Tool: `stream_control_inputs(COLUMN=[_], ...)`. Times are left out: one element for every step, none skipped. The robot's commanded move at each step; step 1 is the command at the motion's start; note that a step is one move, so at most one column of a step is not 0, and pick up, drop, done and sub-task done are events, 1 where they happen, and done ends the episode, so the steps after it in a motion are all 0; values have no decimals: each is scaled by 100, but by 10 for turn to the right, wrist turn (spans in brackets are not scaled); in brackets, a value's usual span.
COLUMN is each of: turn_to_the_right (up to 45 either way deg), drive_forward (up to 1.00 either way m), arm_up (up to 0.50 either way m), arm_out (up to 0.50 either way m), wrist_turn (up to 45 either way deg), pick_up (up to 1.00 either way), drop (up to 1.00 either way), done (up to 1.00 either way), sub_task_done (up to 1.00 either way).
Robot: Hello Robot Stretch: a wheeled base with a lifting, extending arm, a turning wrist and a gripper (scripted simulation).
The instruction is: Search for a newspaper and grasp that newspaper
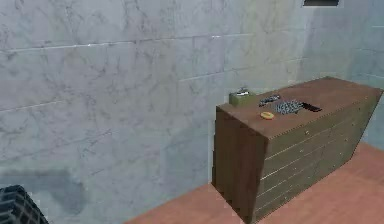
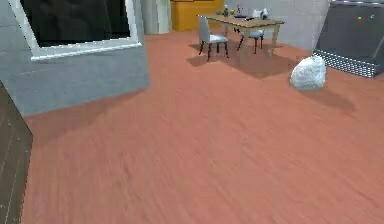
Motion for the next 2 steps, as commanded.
stream_control_inputs(turn_to_the_right=[450,120], drive_forward=[0,0], arm_up=[0,0], arm_out=[0,0], wrist_turn=[0,0], pick_up=[0,0], drop=[0,0], done=[0,0], sub_task_done=[0,0])
